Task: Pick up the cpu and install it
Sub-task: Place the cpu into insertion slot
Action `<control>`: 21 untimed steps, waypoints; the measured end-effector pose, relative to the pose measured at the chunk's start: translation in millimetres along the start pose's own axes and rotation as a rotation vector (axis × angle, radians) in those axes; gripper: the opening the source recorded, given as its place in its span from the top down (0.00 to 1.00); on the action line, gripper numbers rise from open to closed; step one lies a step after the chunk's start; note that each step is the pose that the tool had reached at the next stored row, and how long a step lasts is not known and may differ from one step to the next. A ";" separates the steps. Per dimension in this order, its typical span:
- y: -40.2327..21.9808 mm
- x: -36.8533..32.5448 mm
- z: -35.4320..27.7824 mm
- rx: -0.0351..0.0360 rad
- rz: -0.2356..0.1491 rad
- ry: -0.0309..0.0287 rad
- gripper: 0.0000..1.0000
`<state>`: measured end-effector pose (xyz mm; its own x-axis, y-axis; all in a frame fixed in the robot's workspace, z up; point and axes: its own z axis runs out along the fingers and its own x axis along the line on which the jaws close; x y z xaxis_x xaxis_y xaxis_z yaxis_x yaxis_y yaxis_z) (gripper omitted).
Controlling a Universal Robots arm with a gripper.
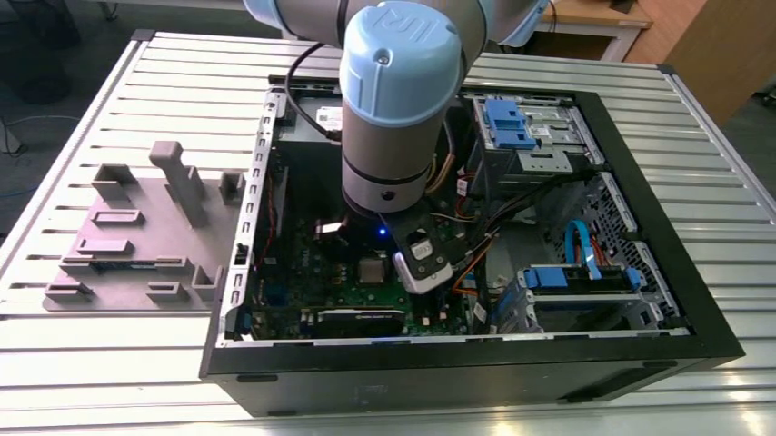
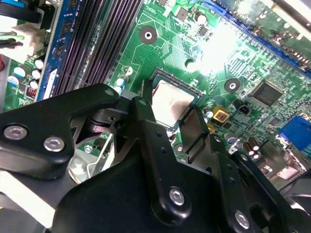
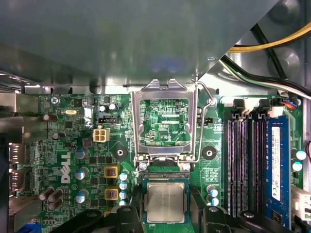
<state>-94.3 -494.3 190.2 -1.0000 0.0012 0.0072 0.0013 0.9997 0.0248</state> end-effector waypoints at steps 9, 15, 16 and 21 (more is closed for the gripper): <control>1.0 0.1 0.8 0.0029 0.000 -0.0001 0.53; 1.1 0.3 1.3 0.0032 0.000 0.0001 0.53; 1.1 0.3 1.3 0.0031 0.000 0.0000 0.53; 1.1 0.4 1.6 0.0031 0.000 0.0000 0.53</control>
<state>-94.7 -493.2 188.6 -1.0000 0.0013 0.0072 0.0015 0.9998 0.0217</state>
